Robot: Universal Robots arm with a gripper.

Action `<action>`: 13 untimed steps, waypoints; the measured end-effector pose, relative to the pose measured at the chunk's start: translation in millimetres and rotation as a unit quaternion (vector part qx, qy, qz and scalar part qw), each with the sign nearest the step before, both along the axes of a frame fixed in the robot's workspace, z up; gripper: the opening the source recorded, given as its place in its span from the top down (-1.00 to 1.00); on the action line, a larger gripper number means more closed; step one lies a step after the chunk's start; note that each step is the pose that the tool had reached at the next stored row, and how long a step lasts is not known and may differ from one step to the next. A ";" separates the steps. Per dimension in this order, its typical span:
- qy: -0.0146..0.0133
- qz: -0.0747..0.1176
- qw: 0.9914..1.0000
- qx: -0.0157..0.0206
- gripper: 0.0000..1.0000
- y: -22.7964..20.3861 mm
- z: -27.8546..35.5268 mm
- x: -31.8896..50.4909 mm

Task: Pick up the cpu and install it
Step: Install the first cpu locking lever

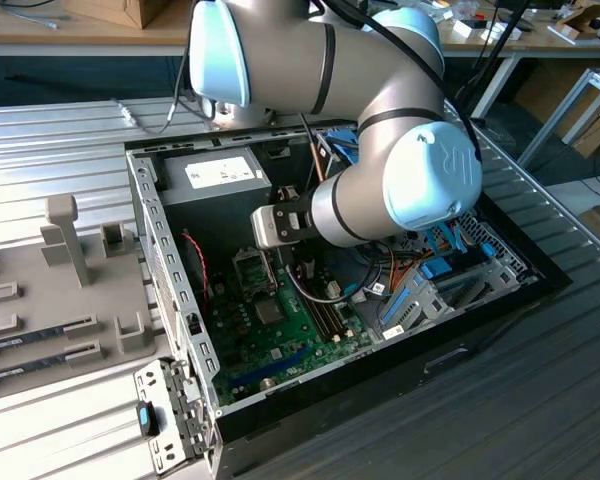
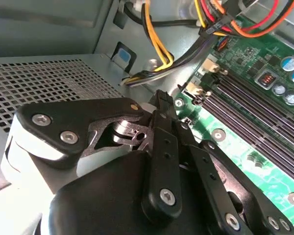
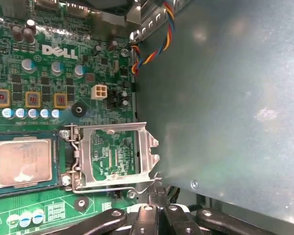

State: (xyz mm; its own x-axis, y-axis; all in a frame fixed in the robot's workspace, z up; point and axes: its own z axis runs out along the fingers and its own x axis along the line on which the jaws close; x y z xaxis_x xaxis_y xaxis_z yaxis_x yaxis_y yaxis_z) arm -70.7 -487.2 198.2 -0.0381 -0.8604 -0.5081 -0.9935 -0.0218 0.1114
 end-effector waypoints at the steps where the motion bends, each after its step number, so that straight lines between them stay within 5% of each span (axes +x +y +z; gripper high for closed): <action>1: 0.000 0.000 1.000 0.000 0.79 -0.2 0.5 0.1; 2: 0.000 0.000 1.000 -0.004 0.79 -0.1 1.4 0.2; 3: 0.000 0.000 1.000 -0.011 0.79 -0.2 2.1 0.2; 4: 0.000 0.000 1.000 -0.023 0.79 -0.2 2.7 0.2; 6: 0.000 0.000 0.999 -0.053 0.79 -0.2 3.0 0.3; 10: 0.000 0.000 0.996 -0.091 0.79 -0.2 3.2 0.2; 11: 0.000 0.000 0.994 -0.106 0.79 -0.2 4.2 0.2; 13: 0.000 0.000 0.994 -0.110 0.79 -0.3 6.8 0.3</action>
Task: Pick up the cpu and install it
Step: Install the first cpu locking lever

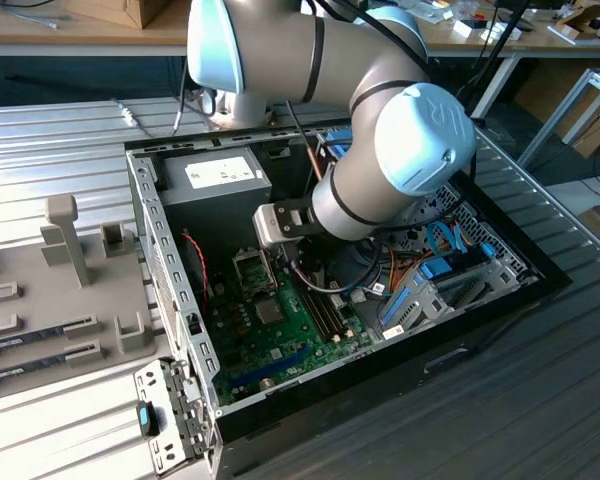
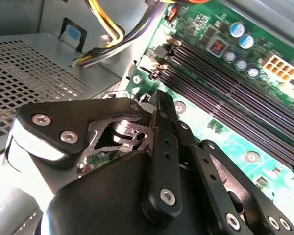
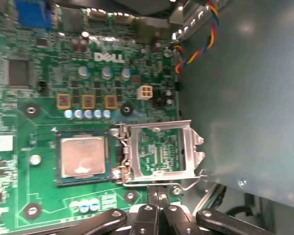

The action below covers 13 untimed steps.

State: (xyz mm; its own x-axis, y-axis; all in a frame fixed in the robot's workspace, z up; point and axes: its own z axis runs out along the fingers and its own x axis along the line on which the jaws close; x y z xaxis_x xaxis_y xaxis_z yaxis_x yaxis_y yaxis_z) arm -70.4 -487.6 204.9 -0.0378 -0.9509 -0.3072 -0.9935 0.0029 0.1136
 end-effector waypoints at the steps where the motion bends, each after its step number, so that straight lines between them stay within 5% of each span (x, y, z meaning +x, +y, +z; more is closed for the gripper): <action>1: 0.000 0.000 1.000 -0.001 0.79 0.0 1.3 0.0; 9: 0.000 0.001 1.000 -0.001 0.79 1.2 4.3 -0.1; 13: 0.000 0.001 1.000 -0.002 0.79 12.8 4.2 14.5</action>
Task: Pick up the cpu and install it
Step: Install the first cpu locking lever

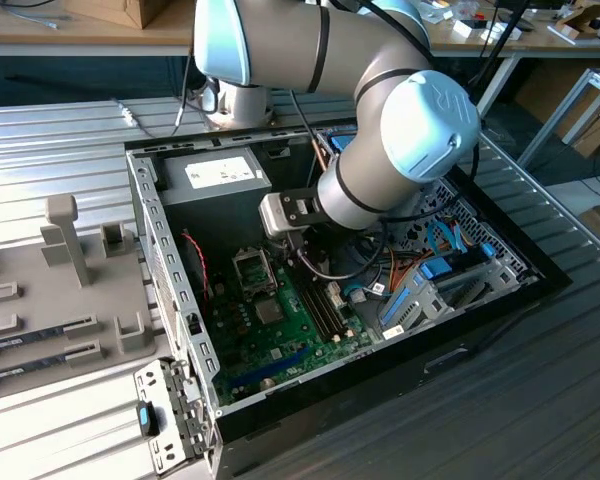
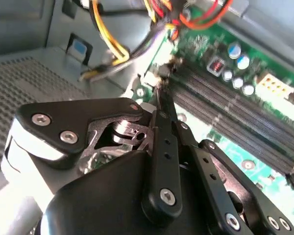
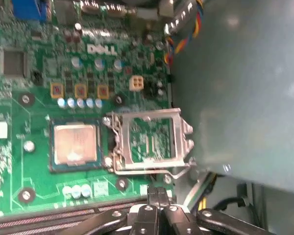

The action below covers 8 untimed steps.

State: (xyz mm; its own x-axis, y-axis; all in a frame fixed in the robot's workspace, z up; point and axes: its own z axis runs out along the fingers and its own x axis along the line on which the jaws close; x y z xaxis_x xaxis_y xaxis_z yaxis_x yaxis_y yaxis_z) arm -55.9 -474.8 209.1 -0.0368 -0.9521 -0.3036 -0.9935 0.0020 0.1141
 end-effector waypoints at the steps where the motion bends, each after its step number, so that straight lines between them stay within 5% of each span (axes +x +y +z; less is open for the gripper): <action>1: 0.000 0.000 1.000 -0.001 0.79 5.2 0.0 1.9; 3: 0.000 0.000 1.000 -0.001 0.79 12.1 0.0 2.3; 6: 0.000 0.000 1.000 -0.004 0.79 28.1 0.4 2.5; 8: 0.000 0.000 1.000 -0.004 0.79 31.4 0.0 2.9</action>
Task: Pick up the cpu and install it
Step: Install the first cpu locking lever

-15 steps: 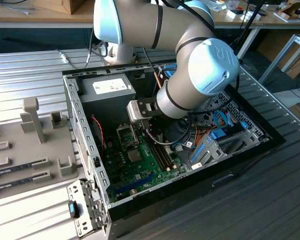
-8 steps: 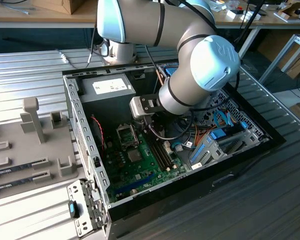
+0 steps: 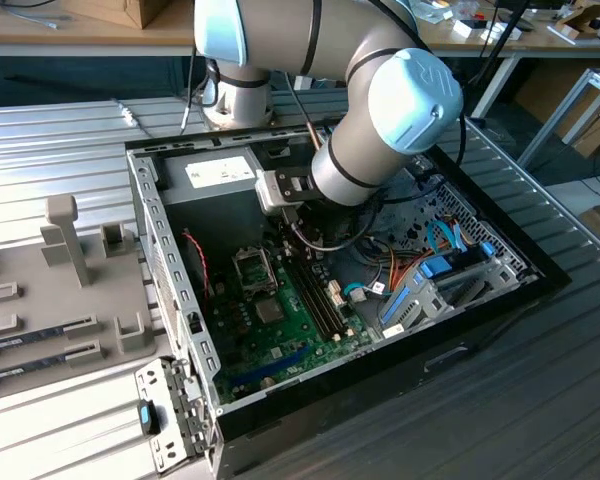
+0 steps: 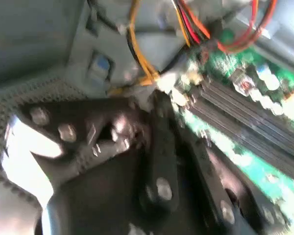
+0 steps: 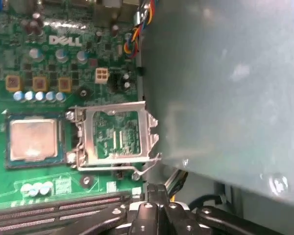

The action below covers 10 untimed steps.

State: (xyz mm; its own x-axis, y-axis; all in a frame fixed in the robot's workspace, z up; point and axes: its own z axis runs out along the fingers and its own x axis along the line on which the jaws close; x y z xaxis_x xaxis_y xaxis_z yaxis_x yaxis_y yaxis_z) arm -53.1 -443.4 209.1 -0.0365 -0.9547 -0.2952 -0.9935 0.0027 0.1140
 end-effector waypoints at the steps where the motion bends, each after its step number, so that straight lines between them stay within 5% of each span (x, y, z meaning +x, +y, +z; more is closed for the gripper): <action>1: 0.000 0.000 1.000 0.000 0.79 0.0 0.0 -0.1; 4: 0.000 0.000 1.000 -0.002 0.79 -3.0 0.0 -0.1; 6: 0.000 0.000 1.000 -0.006 0.79 -8.6 0.0 -0.1; 9: 0.000 0.000 1.000 -0.017 0.79 -10.7 0.1 -0.1; 10: 0.000 0.000 1.000 -0.017 0.79 -10.8 0.1 -0.1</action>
